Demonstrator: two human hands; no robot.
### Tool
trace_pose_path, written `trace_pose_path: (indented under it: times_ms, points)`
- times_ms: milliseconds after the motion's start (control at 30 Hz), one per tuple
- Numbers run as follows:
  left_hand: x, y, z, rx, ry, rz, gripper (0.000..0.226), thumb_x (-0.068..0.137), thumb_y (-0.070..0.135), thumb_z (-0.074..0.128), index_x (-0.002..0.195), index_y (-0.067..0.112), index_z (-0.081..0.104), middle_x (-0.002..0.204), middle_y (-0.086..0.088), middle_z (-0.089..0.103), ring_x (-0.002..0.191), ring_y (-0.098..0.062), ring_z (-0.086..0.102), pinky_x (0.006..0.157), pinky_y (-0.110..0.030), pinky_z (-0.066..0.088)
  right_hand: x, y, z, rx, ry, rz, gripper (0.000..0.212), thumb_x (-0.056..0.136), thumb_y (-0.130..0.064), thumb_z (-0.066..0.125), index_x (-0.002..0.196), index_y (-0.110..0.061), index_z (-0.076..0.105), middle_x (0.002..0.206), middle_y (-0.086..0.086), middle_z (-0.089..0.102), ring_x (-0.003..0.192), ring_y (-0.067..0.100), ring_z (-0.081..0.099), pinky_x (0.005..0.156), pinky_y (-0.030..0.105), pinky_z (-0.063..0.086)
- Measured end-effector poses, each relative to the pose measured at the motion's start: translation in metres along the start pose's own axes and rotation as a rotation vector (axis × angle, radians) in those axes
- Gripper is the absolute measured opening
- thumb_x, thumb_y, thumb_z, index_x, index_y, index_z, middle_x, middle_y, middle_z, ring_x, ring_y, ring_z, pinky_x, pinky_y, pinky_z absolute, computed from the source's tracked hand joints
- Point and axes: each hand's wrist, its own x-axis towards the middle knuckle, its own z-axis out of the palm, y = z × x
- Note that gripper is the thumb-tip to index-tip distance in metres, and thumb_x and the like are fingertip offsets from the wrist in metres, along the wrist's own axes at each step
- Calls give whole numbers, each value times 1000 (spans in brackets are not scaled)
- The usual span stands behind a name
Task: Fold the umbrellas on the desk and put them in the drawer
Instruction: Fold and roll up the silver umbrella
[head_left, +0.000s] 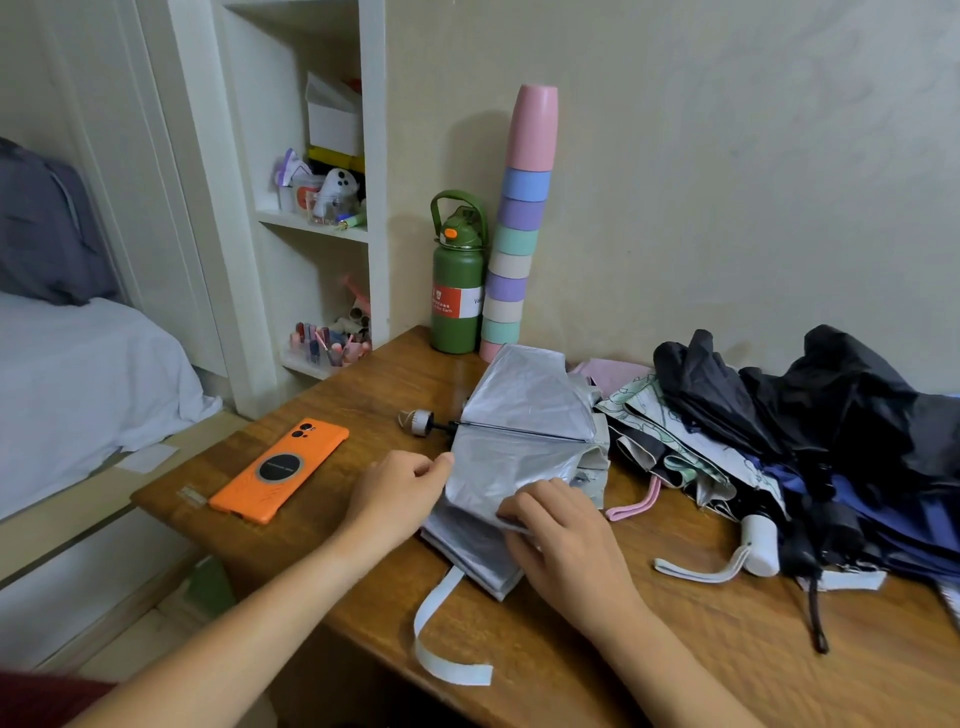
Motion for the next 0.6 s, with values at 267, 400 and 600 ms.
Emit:
trace_pose_path:
  times_ms: [267,400,600]
  points:
    - [-10,16,-16,-339,-87,-44,17,101,30,59,100,28,75,89,8,69,86,-10,61,70,-25,43,-1,3,1,13,57,46,4,94,-19,67,97,-17,65,95,-5,57,82,14,53,66,32,47]
    - [-9,10,-20,-291,-223,-71,28,98,18,60,122,30,70,115,11,67,105,-6,59,81,-23,44,-1,3,0,70,81,95,4,95,-20,64,97,-18,66,94,-6,57,81,13,55,68,32,49]
    - [-5,-11,-19,-207,-137,196,17,85,22,82,95,36,77,107,11,63,92,-10,59,83,-25,49,-2,4,-1,71,88,99,4,93,-17,68,96,-17,66,92,-5,56,80,15,54,68,33,48]
